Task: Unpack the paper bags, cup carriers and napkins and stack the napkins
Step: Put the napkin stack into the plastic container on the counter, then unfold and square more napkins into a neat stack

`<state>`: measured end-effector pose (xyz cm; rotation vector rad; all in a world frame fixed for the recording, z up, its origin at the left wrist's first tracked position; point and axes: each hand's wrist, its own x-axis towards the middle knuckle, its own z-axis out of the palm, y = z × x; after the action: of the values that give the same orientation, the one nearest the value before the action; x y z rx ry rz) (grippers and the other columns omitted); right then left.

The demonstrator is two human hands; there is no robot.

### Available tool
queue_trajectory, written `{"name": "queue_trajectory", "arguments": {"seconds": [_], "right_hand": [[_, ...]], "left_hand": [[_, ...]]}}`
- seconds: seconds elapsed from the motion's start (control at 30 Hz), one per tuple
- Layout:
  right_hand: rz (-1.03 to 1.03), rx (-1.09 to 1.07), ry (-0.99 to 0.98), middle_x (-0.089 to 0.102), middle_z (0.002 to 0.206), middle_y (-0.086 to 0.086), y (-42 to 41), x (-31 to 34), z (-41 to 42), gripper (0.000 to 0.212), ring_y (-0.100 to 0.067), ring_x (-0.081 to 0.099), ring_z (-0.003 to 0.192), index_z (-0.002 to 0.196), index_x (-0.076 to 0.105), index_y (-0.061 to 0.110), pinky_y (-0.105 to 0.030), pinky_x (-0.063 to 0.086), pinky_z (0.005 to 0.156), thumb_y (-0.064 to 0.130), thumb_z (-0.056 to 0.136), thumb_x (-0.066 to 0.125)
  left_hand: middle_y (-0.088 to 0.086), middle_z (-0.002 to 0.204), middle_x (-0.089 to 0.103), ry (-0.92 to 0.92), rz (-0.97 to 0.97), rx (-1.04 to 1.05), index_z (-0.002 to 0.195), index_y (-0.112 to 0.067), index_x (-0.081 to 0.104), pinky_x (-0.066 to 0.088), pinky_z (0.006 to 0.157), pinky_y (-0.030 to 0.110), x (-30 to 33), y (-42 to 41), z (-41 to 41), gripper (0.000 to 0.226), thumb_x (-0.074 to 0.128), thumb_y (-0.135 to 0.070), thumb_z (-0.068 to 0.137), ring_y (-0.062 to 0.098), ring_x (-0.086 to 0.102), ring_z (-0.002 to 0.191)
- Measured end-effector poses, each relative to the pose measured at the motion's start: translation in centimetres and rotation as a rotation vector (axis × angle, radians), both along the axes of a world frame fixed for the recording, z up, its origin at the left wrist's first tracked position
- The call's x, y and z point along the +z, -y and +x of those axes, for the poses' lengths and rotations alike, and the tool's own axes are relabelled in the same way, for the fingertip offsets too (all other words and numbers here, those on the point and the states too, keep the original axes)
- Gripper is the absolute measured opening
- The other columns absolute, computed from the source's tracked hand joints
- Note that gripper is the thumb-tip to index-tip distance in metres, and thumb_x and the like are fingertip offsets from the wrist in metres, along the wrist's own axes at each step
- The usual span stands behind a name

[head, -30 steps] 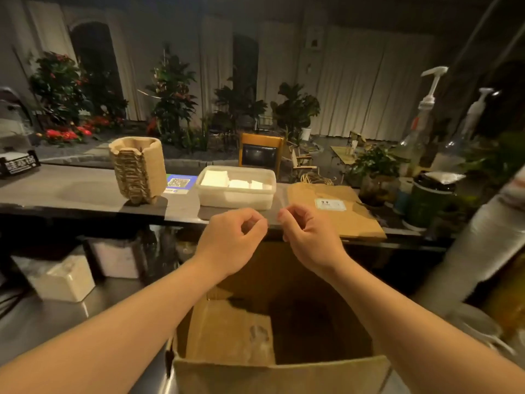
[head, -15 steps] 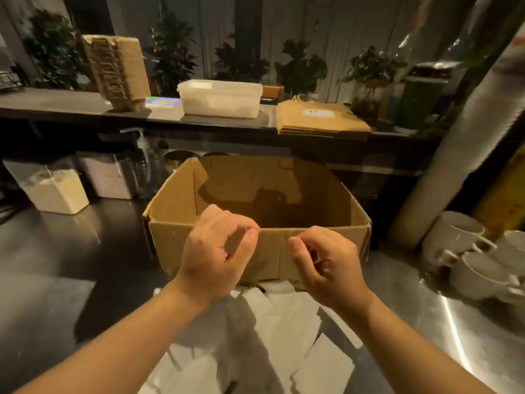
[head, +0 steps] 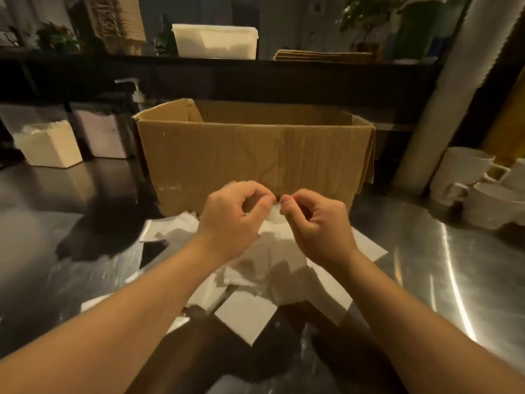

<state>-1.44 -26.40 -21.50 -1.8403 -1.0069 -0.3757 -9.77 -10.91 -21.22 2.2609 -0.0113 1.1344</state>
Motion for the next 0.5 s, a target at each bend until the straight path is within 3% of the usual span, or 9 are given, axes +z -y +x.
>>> {"name": "queue_trajectory", "arguments": {"seconds": [0.1,0.3,0.43,0.5], "right_hand": [[-0.151,-0.008,-0.063,0.066,0.079,0.014,0.2,-0.2,-1.5,0.024,-0.009,0.063,0.073,0.097,0.071,0.026,-0.038,0.060,0.067,0.045,0.099,0.057],[-0.230,0.060,-0.130,0.068,0.080,0.011,-0.1,-0.5,-5.4,0.021,-0.013,0.064,0.073,0.101,0.071,0.029,-0.046,0.060,0.070,0.045,0.096,0.059],[-0.415,0.143,-0.023,0.064,0.091,0.014,-2.0,-0.3,-7.2,0.022,-0.006,0.060,0.084,0.104,0.069,0.032,-0.039,0.058,0.080,0.051,0.093,0.062],[-0.532,0.202,0.063,0.059,0.102,0.017,-3.0,-0.3,-7.9,0.030,-0.004,0.053,0.095,0.111,0.067,0.036,-0.035,0.053,0.088,0.057,0.089,0.065]], "left_hand": [[-0.014,0.075,0.067,-0.113,-0.081,0.006,0.088,-0.033,0.072,0.049,0.060,0.022,-0.5,-0.2,-2.6,0.015,0.063,-0.030,0.100,0.009,0.062,0.077],[-0.015,0.071,0.067,-0.387,-0.206,0.116,0.086,-0.032,0.074,0.047,0.060,0.018,-0.2,-2.7,-8.3,0.015,0.066,-0.034,0.098,0.005,0.061,0.068],[-0.008,0.086,0.072,-0.707,-0.208,0.249,0.088,-0.031,0.073,0.062,0.075,0.039,-0.1,-5.0,-11.0,0.013,0.066,-0.038,0.095,0.016,0.069,0.081],[-0.006,0.085,0.072,-0.805,-0.133,0.290,0.086,-0.028,0.072,0.061,0.076,0.038,0.1,-5.5,-12.1,0.015,0.066,-0.041,0.090,0.015,0.069,0.079]]}}
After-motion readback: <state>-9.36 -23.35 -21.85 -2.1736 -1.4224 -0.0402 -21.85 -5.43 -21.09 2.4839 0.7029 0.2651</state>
